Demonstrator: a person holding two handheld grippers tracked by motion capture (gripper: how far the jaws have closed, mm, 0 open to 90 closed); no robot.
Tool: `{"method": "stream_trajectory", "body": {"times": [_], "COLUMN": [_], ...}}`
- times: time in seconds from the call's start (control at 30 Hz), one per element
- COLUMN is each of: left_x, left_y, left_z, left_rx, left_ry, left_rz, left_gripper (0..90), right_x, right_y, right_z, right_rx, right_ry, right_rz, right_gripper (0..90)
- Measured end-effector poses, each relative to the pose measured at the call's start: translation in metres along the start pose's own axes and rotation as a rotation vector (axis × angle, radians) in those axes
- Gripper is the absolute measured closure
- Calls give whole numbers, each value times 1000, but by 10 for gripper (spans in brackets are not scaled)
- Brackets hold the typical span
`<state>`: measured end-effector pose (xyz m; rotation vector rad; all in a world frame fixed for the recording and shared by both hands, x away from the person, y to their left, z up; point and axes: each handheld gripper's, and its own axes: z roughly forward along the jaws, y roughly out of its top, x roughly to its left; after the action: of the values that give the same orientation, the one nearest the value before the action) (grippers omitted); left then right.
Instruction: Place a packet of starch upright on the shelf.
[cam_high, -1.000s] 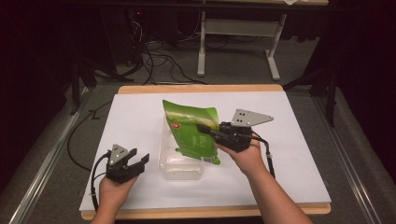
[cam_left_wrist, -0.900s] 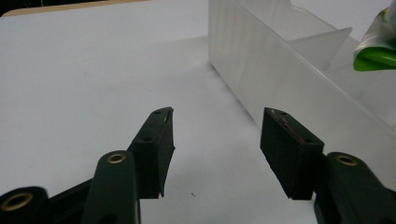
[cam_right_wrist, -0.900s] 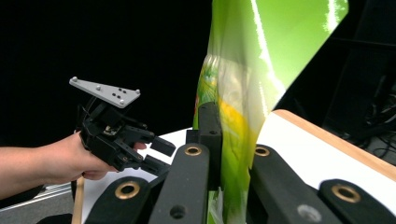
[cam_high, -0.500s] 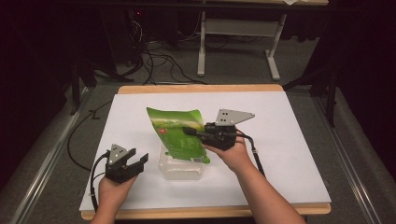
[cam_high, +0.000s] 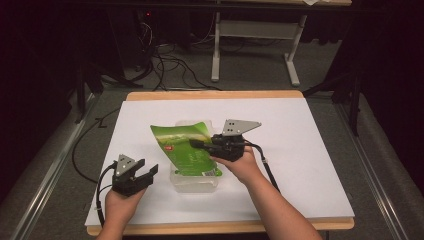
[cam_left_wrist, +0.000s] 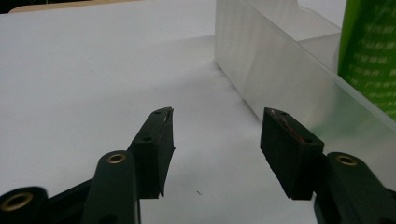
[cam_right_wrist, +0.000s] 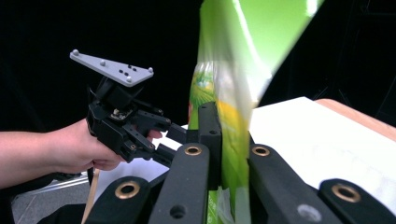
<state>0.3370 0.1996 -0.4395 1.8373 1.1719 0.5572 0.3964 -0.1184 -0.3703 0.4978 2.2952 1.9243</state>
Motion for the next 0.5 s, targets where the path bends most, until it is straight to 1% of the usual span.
{"method": "stream_trajectory", "body": {"times": [0.07, 0.1, 0.33, 0.5], "left_x": [0, 0, 0, -1], "left_y": [0, 0, 0, 0], "left_z": [0, 0, -1, -1], "left_rx": [0, 0, -1, 3], "left_ry": [-1, -1, -3, -5], "left_rz": [-1, -1, 1, 5], "left_gripper": [449, 449, 449, 449], "right_x": [-1, -1, 2, 6], "right_y": [-3, -4, -9, -15], "right_z": [0, -1, -2, -6], "right_rx": [-21, -29, -26, -28], "right_ry": [5, 4, -22, -62], "right_rz": [20, 21, 16, 13], "right_gripper": [900, 900, 900, 900]}}
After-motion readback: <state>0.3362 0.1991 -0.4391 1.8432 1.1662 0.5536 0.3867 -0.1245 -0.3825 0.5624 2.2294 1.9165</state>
